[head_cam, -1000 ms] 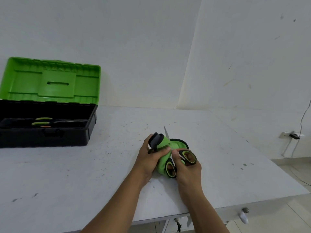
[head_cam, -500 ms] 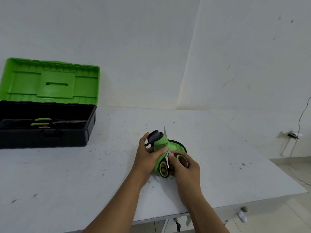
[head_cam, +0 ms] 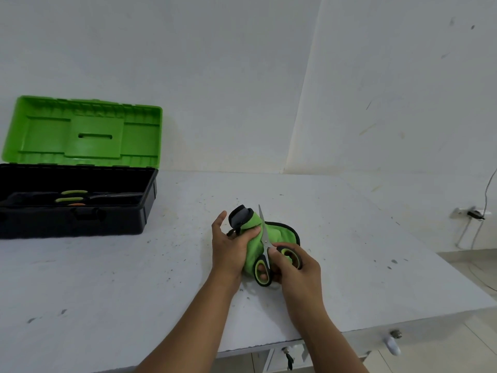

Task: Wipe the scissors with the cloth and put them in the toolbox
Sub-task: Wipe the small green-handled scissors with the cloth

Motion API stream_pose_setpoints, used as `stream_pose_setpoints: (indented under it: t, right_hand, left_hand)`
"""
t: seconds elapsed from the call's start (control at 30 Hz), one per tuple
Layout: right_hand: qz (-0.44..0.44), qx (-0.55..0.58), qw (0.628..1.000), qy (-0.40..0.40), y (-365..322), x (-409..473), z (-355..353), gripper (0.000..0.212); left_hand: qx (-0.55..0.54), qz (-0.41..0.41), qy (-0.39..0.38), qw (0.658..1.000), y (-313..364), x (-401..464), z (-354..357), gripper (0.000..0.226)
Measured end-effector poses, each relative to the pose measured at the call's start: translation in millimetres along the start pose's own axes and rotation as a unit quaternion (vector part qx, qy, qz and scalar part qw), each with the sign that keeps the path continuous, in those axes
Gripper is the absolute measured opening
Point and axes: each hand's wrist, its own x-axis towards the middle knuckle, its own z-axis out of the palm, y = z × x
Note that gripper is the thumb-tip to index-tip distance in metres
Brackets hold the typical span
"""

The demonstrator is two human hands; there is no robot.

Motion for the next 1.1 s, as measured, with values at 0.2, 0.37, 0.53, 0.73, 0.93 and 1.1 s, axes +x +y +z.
stream_pose_setpoints:
  t: [0.2, 0.37, 0.53, 0.73, 0.93, 1.1]
  right_hand:
    - [0.018, 0.019, 0.999, 0.028, 2, 3, -5, 0.008]
    - [0.034, 0.036, 0.999, 0.014, -1, 4, -3, 0.008]
    - [0.02, 0.004, 1.0, 0.002, 1, 2, -1, 0.01]
    - [0.036, 0.034, 0.999, 0.018, 0, 2, -4, 0.008]
    - [0.035, 0.032, 0.999, 0.013, -2, 1, -2, 0.01]
    - [0.037, 0.019, 0.999, 0.007, -2, -1, -1, 0.009]
  left_hand:
    - [0.053, 0.006, -0.049, 0.997, -6, 3, -1, 0.077]
    - [0.064, -0.003, -0.082, 0.995, -9, 0, -3, 0.08]
    - [-0.015, 0.0, 0.005, 1.0, -5, 8, -3, 0.081]
    - [0.004, -0.004, -0.025, 1.0, -7, 8, -3, 0.07]
    - [0.054, -0.004, -0.064, 0.996, -9, 2, -4, 0.076]
    - [0.003, 0.002, -0.019, 1.0, -9, 11, -5, 0.08]
